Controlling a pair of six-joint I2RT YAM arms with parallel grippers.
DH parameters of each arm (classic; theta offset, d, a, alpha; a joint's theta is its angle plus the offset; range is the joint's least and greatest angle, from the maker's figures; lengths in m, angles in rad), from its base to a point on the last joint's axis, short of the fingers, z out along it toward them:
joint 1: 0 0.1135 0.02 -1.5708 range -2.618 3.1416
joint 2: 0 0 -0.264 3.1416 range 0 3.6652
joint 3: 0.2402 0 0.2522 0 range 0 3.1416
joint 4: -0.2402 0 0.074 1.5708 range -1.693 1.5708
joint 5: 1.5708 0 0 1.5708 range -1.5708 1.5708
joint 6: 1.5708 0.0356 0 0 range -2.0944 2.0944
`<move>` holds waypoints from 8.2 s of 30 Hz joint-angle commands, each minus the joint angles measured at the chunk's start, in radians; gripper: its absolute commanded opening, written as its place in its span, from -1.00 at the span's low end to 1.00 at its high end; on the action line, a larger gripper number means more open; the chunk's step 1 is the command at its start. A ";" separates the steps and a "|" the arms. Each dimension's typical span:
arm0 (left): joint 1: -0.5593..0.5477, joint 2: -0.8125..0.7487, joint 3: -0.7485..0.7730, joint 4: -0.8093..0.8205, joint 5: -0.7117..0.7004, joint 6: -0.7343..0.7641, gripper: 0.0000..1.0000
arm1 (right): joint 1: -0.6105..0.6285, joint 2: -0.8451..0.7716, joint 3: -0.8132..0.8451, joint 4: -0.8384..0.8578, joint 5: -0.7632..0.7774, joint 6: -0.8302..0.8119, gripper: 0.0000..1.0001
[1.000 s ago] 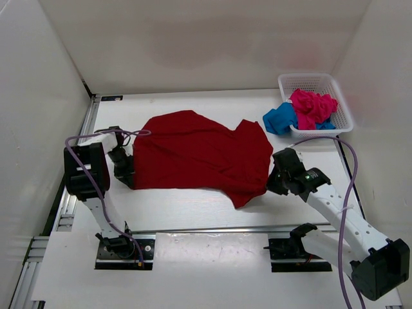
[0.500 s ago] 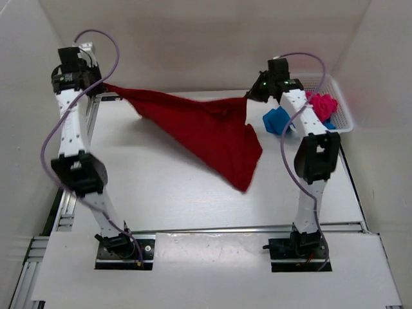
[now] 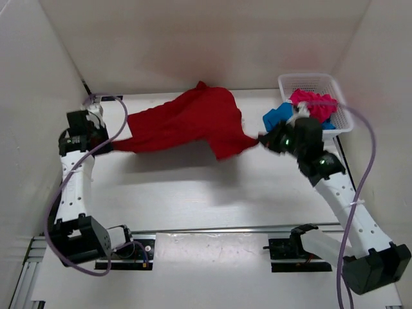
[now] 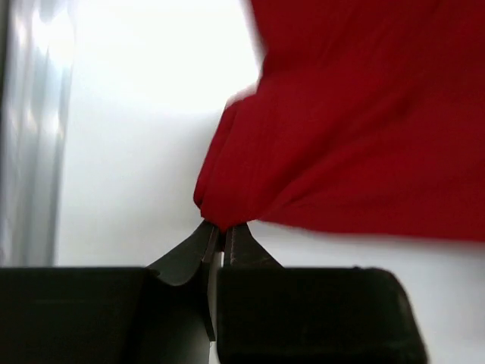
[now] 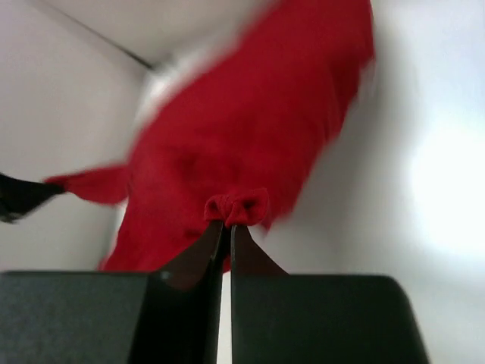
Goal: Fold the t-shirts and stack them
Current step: Flatten out the tshirt, then fold the flattened tshirt in 1/3 of the way
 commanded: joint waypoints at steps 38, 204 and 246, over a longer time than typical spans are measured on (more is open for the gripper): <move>0.077 0.002 -0.367 -0.274 -0.212 0.000 -0.79 | 0.195 0.020 -0.300 -0.294 0.278 0.020 -0.99; -1.482 0.837 0.276 0.055 -0.361 0.000 -0.73 | -0.178 -0.048 -0.739 -0.332 -0.028 0.025 -0.82; -1.066 0.926 0.457 -0.126 -0.151 0.000 -0.61 | -0.178 -0.044 -0.476 -0.455 0.043 -0.016 -0.03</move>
